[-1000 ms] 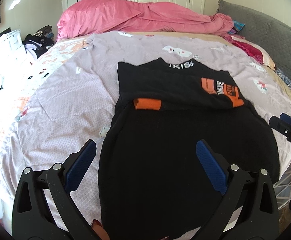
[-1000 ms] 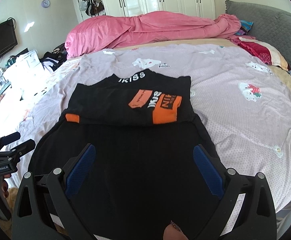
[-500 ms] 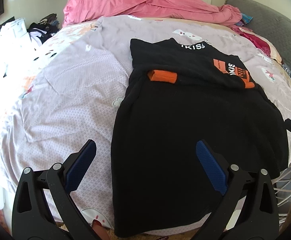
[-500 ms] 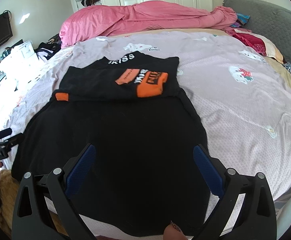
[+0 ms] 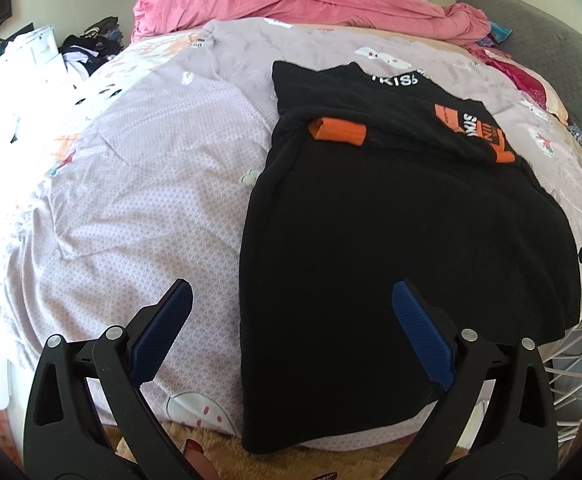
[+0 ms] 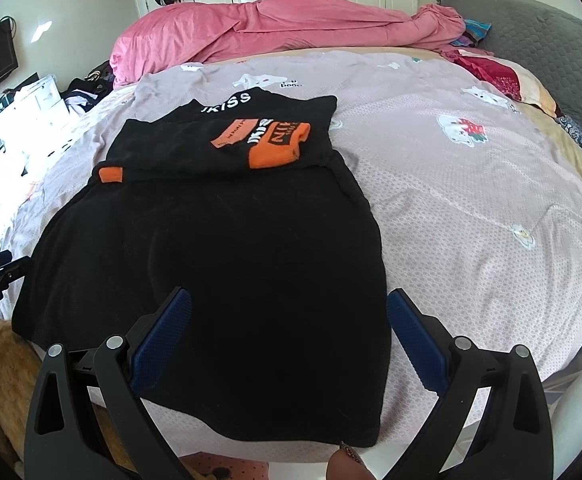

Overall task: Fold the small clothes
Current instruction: 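Move both tools to the black shirt's hem, then grasp the hem with the left tool while the right tool grasps it too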

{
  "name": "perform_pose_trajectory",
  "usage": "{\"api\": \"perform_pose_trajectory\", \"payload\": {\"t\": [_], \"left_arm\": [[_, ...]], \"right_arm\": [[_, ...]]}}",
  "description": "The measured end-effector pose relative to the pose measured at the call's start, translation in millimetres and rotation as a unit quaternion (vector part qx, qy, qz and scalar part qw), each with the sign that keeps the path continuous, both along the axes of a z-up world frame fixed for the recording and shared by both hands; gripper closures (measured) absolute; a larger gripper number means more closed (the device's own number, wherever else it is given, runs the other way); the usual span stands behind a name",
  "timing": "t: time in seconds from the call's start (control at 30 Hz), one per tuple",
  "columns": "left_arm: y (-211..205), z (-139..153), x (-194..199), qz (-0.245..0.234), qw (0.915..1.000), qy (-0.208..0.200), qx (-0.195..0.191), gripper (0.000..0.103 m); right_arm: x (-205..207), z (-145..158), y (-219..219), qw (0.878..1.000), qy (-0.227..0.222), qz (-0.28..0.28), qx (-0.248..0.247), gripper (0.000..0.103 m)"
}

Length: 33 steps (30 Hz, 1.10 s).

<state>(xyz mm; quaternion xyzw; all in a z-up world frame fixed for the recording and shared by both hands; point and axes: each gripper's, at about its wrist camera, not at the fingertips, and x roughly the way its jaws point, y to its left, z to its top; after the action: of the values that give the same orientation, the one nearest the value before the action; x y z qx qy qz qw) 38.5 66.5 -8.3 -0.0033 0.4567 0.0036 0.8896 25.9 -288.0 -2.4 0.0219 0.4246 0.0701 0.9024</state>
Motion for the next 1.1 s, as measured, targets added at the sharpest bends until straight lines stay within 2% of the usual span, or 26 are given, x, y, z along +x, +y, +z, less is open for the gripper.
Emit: {"api": "perform_pose_trajectory", "payload": {"t": [0.2, 0.33, 0.47, 0.67, 0.77, 0.9, 0.97, 1.0, 1.07, 1.1], "left_arm": [[5.0, -6.7, -4.2, 0.003, 0.9998, 0.018, -0.011, 0.009], [8.6, -11.3, -4.4, -0.005, 0.9989, 0.034, -0.032, 0.009], [13.6, -15.8, -4.0, -0.007, 0.9974, 0.052, -0.05, 0.009], [16.2, -15.9, -7.9, -0.015, 0.9972, 0.061, -0.041, 0.009], [20.6, -16.3, -9.2, -0.015, 0.9968, 0.065, -0.045, 0.009], [27.4, -18.5, -8.0, -0.013, 0.9947, 0.072, -0.072, 0.01], [29.5, -20.6, -6.9, -0.014, 0.9933, 0.077, -0.085, 0.024], [30.2, -22.4, -6.0, -0.013, 0.9927, 0.081, -0.089, 0.028], [30.3, -24.8, -4.7, -0.017, 0.9915, 0.086, -0.096, 0.044], [30.0, -25.8, -3.6, -0.018, 0.9912, 0.088, -0.097, 0.048]], "right_arm": [[-8.2, -6.1, -14.2, 1.0, 0.011, -0.011, 0.006, 0.005], [-13.7, -11.6, -28.5, 0.999, 0.02, -0.023, 0.015, 0.005], [-17.6, -16.4, -40.2, 0.998, 0.029, -0.023, 0.043, 0.005], [-24.2, -21.1, -44.8, 0.998, 0.033, -0.012, 0.06, 0.007], [-25.3, -24.9, -43.7, 0.997, 0.036, -0.004, 0.065, 0.015], [-21.8, -30.8, -41.9, 0.996, 0.043, 0.002, 0.073, 0.022], [-20.4, -34.6, -41.4, 0.996, 0.047, 0.005, 0.078, 0.026], [-19.3, -36.2, -41.5, 0.996, 0.047, 0.003, 0.079, 0.026], [-18.4, -39.2, -42.8, 0.996, 0.049, 0.0, 0.078, 0.031], [-18.3, -39.8, -43.7, 0.996, 0.049, -0.001, 0.078, 0.034]]}}
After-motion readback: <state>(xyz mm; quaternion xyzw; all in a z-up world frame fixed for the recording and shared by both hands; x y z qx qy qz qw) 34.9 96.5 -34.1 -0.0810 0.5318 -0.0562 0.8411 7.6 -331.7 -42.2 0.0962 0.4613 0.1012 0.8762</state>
